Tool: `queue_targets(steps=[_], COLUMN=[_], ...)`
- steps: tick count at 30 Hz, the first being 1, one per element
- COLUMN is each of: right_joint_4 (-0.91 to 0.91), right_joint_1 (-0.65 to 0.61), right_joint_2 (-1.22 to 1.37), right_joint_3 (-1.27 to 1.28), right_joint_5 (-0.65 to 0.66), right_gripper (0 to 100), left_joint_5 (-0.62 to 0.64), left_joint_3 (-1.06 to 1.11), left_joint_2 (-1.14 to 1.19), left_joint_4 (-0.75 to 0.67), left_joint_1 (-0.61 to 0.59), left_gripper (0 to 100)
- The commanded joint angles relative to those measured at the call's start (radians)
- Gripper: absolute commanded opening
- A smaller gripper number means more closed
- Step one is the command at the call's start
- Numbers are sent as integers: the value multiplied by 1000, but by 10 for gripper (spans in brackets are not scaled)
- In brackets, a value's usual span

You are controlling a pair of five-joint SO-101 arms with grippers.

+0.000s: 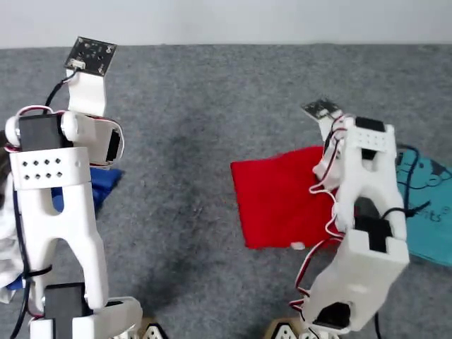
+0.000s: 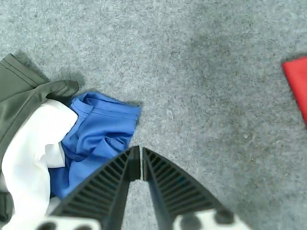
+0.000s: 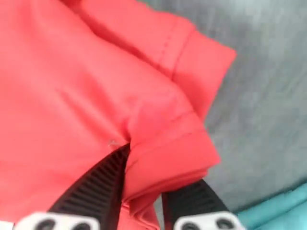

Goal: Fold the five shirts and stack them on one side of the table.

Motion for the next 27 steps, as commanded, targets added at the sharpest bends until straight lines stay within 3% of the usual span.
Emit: queue_targets(steps=[1,7,10,15,27], right_joint_4=[-4,-4,36,142,507], right_joint_1=[-50,-117,-119,-120,-206], right_joint_2=[41,194,225,217,202], right_joint_3=[-193,-388,-496,-609,-761], right_joint_5=[195,258,175,-161,-884], right_gripper=[10,13,70,272,281], left_joint_5=[3,3,3,3,3], left_joint_3=[-1,-1,-1,-1,-1], left_joint_2=[-40,-40,-40,-41,-41], left_joint_4=[18,18,18,18,20], left_joint_1=[-8,-6,-5,-6,-6], left_gripper=[15,15,15,15,15])
